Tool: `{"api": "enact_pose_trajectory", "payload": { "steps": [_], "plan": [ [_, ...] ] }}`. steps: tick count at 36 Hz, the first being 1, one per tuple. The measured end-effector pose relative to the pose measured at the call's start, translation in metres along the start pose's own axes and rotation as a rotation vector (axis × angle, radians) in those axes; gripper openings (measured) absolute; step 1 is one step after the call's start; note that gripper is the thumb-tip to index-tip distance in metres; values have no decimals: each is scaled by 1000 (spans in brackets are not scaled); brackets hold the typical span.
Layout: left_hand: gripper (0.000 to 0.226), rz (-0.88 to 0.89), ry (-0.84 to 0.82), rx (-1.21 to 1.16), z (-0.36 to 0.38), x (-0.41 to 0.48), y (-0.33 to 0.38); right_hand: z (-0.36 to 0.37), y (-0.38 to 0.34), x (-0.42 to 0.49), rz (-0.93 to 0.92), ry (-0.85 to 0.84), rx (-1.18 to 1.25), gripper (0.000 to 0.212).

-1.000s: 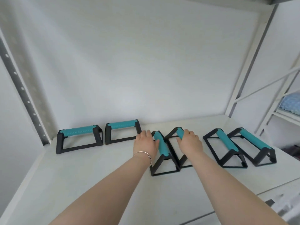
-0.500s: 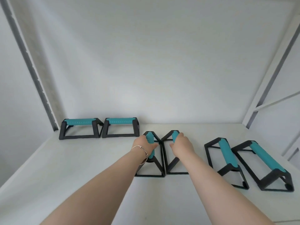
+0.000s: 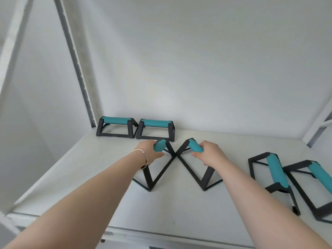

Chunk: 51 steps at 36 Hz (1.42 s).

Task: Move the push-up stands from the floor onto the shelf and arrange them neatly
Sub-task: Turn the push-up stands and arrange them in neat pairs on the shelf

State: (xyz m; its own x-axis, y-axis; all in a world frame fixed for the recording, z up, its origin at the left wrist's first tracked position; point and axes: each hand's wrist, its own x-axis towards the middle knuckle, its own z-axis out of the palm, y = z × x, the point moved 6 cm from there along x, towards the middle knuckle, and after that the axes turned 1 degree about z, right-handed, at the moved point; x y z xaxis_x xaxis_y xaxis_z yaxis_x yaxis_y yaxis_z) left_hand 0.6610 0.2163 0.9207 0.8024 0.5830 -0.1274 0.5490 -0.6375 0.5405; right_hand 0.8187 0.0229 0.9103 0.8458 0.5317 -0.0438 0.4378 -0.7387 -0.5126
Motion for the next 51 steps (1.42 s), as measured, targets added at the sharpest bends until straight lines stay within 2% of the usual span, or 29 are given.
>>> {"api": "enact_pose_trajectory", "payload": {
  "steps": [5, 8, 16, 22, 32, 37, 44, 51],
  "plan": [
    [44, 81, 11, 215, -34, -2, -25, 10, -34, 8, -125, -67, -71, 37],
    [43, 101, -7, 242, -54, 1, -49, 19, -56, 14, -180, -127, -105, 35],
    [41, 152, -68, 391, -108, 20, -106, 45, -114, 31, -275, -296, -221, 46],
    [40, 187, -72, 350, -136, 37, -134, 60, -149, 40, -336, -299, -225, 42],
    [45, 240, -128, 396, -141, 67, -167, 81, -181, 57, -314, -265, -201, 45],
    [45, 267, -143, 384, -142, 80, -175, 91, -188, 64, -298, -260, -204, 46],
    [45, 280, -87, 239, -137, 92, -183, 91, -190, 64, -297, -262, -207, 44],
    [44, 291, -104, 237, -137, 97, -183, 88, -194, 61, -262, -263, -279, 41]
  ]
}}
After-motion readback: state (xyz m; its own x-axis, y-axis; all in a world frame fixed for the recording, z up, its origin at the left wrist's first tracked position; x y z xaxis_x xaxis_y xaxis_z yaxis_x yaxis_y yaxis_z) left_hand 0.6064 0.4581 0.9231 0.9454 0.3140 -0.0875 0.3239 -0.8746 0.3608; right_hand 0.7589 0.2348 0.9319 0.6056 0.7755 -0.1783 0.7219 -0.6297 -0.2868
